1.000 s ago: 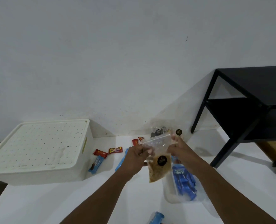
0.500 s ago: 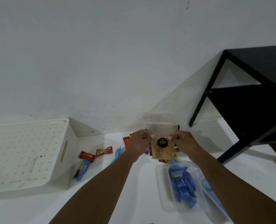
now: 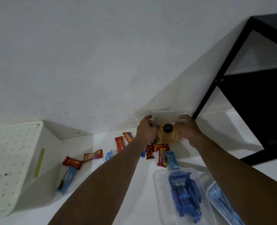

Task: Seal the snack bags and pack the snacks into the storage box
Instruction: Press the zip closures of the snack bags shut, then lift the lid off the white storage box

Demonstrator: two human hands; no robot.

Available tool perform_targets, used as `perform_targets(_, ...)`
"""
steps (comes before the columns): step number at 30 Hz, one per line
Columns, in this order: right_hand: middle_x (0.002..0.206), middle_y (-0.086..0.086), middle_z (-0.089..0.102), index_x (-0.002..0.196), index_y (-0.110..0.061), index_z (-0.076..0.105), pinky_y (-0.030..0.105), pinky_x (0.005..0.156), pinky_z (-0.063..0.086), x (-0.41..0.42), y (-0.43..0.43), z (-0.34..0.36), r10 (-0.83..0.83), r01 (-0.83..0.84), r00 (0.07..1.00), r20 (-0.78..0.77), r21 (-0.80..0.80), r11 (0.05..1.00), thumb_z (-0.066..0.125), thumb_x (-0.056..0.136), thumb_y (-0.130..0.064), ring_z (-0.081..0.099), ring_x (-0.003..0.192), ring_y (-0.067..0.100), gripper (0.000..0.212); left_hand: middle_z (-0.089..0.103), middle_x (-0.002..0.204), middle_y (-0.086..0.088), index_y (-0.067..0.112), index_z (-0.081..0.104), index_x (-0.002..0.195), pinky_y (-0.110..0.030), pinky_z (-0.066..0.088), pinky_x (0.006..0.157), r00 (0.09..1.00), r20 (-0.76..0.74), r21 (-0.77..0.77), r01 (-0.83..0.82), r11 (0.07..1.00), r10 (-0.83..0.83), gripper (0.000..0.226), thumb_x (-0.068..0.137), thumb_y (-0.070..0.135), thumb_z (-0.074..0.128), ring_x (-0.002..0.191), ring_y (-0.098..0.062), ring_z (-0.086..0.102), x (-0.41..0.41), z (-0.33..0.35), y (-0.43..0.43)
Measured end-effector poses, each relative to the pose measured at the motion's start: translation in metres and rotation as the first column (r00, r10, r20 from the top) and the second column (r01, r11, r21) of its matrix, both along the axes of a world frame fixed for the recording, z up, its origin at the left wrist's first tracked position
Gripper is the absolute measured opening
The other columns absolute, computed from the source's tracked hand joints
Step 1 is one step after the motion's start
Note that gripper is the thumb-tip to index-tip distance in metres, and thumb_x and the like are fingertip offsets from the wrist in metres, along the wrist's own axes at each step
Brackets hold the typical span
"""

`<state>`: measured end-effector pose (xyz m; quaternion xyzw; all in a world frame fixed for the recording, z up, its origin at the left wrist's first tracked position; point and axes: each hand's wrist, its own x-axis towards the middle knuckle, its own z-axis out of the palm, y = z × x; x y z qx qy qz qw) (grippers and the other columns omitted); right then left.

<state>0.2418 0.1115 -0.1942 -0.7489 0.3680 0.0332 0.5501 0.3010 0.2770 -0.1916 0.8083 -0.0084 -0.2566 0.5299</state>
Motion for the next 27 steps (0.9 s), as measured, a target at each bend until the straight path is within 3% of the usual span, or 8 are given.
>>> perform_targets(3,0.145,0.011,0.05,0.148,-0.024,0.033,0.044,0.102,0.05,-0.006,0.009,0.007,-0.044,0.044,0.999,-0.026,-0.001,0.999,0.068,0.087,-0.026,0.054,0.124,0.029,0.07,0.056,0.141,-0.01,0.017,0.037,0.149,-0.048,0.051,0.103,1.0,-0.017,0.023,-0.003,1.0,0.003,0.065,0.091,0.022,0.067,0.121,-0.031,0.061,-0.003,-0.005,0.006)
perform_targets(8,0.147,0.014,0.047,0.15,-0.016,0.032,0.028,0.087,0.04,-0.032,0.024,0.025,-0.075,0.069,0.996,-0.054,-0.103,0.992,0.065,0.092,-0.021,0.051,0.128,0.031,0.066,0.067,0.107,0.002,0.017,0.055,0.125,-0.045,0.056,0.095,1.0,-0.022,0.024,-0.004,1.0,0.004,0.039,0.088,0.018,0.068,0.101,-0.023,0.067,-0.029,0.012,0.031)
perform_targets(12,0.145,0.014,0.047,0.151,-0.018,0.027,0.032,0.089,0.045,-0.059,0.058,0.057,-0.055,0.048,0.997,-0.045,-0.128,0.991,0.065,0.092,-0.022,0.052,0.126,0.033,0.07,0.066,0.114,-0.01,0.027,0.056,0.107,-0.052,0.051,0.101,0.997,-0.062,-0.03,-0.038,0.999,0.036,0.03,0.087,0.013,0.072,0.108,-0.034,0.064,-0.059,0.034,0.069)
perform_targets(15,0.137,0.016,0.052,0.148,-0.015,0.029,0.034,0.09,0.047,-0.076,0.093,0.085,0.024,-0.024,1.0,-0.001,-0.15,0.988,0.061,0.092,-0.018,0.054,0.117,0.032,0.064,0.064,0.116,-0.01,0.021,0.053,0.128,-0.044,0.053,0.093,0.999,-0.032,-0.026,-0.018,0.999,0.017,0.045,0.087,0.017,0.072,0.103,-0.03,0.063,-0.085,0.06,0.109)
perform_targets(17,0.122,0.014,0.057,0.132,-0.012,0.045,0.04,0.096,0.048,-0.084,0.122,0.106,0.113,-0.108,0.993,0.023,-0.143,0.984,0.062,0.091,-0.017,0.055,0.106,0.028,0.045,0.063,0.12,-0.011,0.018,0.047,0.139,-0.046,0.051,0.095,0.999,0.009,-0.012,-0.054,0.998,0.054,0.056,0.088,0.019,0.069,0.105,-0.032,0.063,-0.104,0.081,0.142)
perform_targets(20,0.11,0.011,0.06,0.12,-0.016,0.054,0.045,0.088,0.057,-0.089,0.172,0.133,0.25,-0.246,0.964,0.087,-0.058,0.968,0.067,0.087,-0.023,0.061,0.091,0.023,0.036,0.066,0.117,-0.008,0.023,0.048,0.138,-0.047,0.052,0.097,0.982,0.072,0.004,-0.173,0.985,0.172,0.058,0.085,0.028,0.073,0.106,-0.029,0.067,-0.134,0.109,0.202)
perform_targets(24,0.103,0.012,0.068,0.117,-0.017,0.059,0.034,0.066,0.055,-0.1,0.244,0.153,0.378,-0.387,0.912,0.161,0.03,0.922,0.071,0.085,-0.031,0.065,0.087,0.024,0.037,0.065,0.122,-0.008,0.025,0.05,0.137,-0.046,0.054,0.097,0.905,0.147,0.052,-0.41,0.91,0.399,0.055,0.087,0.03,0.073,0.111,-0.03,0.066,-0.181,0.14,0.293)
perform_targets(27,0.099,0.009,0.068,0.118,-0.019,0.057,0.036,0.069,0.056,-0.121,0.296,0.161,0.447,-0.465,0.876,0.181,0.068,0.883,0.069,0.087,-0.032,0.064,0.087,0.022,0.035,0.063,0.124,-0.01,0.023,0.048,0.139,-0.049,0.052,0.1,0.858,0.164,0.103,-0.506,0.856,0.488,0.058,0.087,0.031,0.072,0.116,-0.033,0.062,-0.217,0.155,0.363)
